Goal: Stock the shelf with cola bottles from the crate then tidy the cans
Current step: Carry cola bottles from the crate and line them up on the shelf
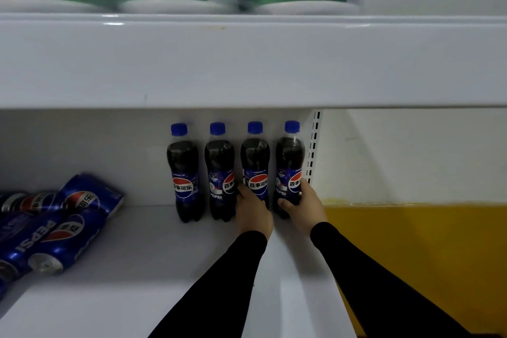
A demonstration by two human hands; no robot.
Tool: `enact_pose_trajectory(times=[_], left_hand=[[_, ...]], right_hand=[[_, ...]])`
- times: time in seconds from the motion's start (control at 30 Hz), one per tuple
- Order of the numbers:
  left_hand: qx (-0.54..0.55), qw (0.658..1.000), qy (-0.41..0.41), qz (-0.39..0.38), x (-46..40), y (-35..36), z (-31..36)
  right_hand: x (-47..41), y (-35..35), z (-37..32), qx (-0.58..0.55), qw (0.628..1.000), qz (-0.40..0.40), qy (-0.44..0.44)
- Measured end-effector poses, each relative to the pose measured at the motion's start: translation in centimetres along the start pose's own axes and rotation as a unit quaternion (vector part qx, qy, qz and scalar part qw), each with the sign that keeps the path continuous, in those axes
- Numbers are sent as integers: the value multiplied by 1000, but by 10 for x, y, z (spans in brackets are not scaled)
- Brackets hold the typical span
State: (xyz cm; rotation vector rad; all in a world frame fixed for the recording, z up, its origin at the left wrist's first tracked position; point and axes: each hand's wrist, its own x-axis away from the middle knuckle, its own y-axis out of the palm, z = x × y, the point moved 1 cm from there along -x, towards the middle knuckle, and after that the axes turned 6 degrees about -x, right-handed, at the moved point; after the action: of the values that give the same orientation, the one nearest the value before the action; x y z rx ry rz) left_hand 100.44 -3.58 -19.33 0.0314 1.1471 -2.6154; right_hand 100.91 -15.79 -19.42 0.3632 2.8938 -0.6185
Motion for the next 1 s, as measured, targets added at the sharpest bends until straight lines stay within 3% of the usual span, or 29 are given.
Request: enact_pose_trajectory(times=[0.67,0.9,1.0], left_hand=[[10,1000,-13,-8,15,-32,6],[68,992,105,24,29,-73,10],[148,975,166,-3,46,-87,29]], right_hand=[[24,-21,-6,55,996,-25,67],[57,-36,-32,31,998,20,44],[84,-57,-48,-13,997,65,39]])
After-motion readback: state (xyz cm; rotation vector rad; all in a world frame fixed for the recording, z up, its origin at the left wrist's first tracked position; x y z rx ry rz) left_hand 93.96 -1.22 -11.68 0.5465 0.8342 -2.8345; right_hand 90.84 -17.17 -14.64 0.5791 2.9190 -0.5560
